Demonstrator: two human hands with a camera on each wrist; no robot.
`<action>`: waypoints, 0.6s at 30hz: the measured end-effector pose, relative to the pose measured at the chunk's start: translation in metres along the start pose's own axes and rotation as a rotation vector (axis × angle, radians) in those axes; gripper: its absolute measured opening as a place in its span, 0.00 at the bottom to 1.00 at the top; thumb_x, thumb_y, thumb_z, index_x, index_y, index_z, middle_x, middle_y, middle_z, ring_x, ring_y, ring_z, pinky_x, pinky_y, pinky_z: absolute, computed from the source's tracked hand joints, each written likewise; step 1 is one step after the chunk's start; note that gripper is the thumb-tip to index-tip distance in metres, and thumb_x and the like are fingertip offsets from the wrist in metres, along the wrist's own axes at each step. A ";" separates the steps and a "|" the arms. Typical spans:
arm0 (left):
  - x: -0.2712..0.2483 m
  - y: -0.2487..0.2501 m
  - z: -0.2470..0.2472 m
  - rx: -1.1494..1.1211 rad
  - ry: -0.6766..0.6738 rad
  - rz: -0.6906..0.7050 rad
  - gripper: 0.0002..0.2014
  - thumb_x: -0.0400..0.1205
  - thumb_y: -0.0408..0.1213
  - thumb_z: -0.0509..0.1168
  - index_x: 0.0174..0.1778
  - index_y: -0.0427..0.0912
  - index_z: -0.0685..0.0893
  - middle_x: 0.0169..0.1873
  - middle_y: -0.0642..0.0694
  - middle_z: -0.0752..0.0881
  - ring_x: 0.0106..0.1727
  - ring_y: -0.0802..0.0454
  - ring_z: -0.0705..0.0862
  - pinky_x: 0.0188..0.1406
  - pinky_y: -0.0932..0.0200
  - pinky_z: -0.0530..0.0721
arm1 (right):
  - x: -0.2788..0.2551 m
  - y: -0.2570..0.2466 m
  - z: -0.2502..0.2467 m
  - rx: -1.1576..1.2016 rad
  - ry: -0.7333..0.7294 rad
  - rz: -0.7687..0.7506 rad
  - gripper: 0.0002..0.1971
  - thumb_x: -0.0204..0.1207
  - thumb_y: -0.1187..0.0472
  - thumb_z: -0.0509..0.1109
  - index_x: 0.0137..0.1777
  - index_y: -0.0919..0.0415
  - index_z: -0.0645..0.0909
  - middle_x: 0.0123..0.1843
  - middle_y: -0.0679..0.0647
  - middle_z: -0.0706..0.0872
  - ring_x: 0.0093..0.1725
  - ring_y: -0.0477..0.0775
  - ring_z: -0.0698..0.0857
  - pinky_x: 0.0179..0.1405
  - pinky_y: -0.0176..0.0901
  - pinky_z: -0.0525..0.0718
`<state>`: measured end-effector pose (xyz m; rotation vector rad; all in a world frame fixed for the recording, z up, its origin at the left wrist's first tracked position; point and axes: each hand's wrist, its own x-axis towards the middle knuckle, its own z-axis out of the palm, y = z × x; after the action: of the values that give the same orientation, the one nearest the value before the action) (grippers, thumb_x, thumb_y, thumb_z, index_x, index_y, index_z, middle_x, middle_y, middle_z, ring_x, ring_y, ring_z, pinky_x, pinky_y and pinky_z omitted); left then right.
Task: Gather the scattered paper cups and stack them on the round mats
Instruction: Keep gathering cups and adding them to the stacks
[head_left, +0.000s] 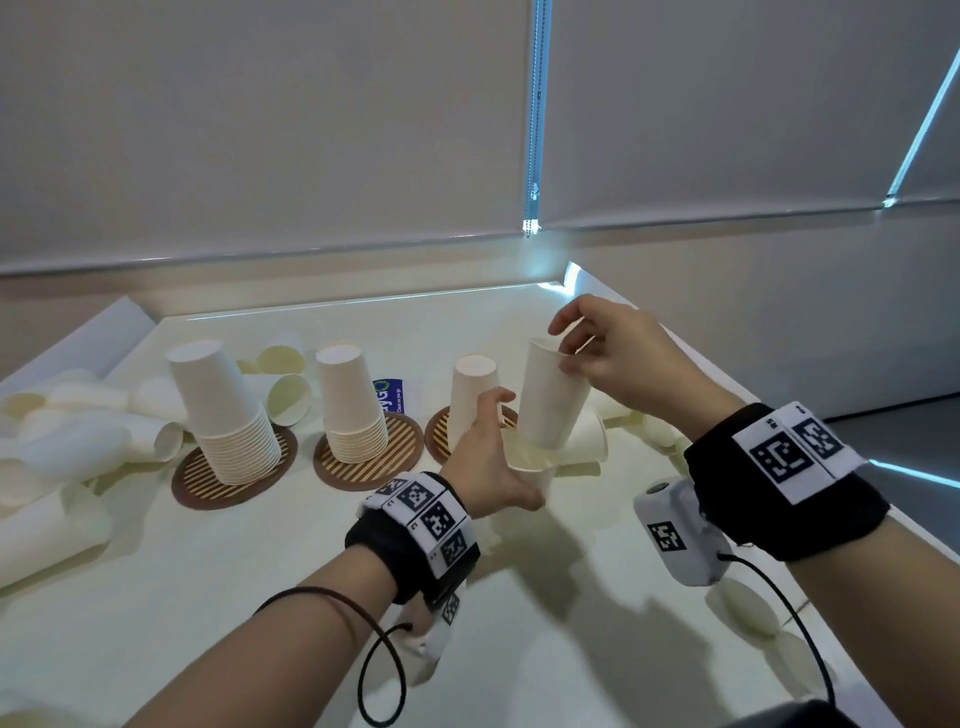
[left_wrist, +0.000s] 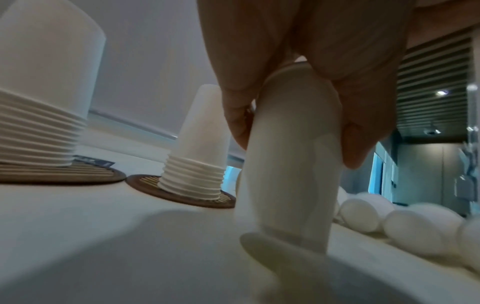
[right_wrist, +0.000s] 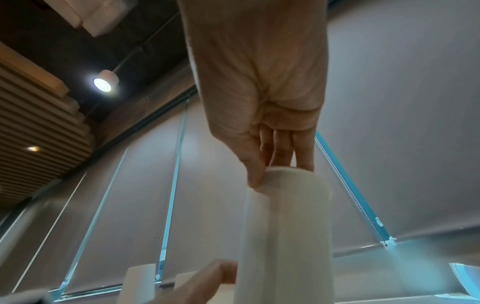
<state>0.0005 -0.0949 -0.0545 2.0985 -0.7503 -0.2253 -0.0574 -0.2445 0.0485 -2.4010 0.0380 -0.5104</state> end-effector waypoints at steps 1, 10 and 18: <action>0.000 0.001 -0.003 -0.012 0.018 -0.001 0.50 0.61 0.31 0.80 0.72 0.49 0.55 0.51 0.51 0.76 0.49 0.58 0.76 0.40 0.77 0.71 | -0.001 -0.001 0.002 -0.021 -0.026 0.008 0.12 0.75 0.69 0.69 0.56 0.57 0.81 0.46 0.53 0.86 0.43 0.53 0.83 0.36 0.35 0.80; 0.003 0.015 -0.037 -0.114 0.107 0.057 0.37 0.55 0.38 0.83 0.59 0.55 0.76 0.54 0.52 0.85 0.54 0.56 0.82 0.47 0.69 0.77 | -0.014 0.014 0.018 0.289 -0.187 0.151 0.26 0.80 0.45 0.62 0.51 0.74 0.80 0.41 0.55 0.80 0.43 0.53 0.77 0.44 0.46 0.72; -0.001 0.045 -0.056 -0.293 0.166 0.148 0.27 0.59 0.43 0.83 0.54 0.59 0.85 0.51 0.55 0.85 0.48 0.59 0.84 0.49 0.65 0.85 | -0.025 -0.003 0.032 0.821 -0.046 0.155 0.19 0.76 0.54 0.70 0.57 0.71 0.81 0.47 0.71 0.83 0.44 0.63 0.80 0.43 0.55 0.77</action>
<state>0.0038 -0.0754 0.0148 1.7533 -0.7219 -0.0728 -0.0689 -0.2181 0.0196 -1.5890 -0.0071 -0.3102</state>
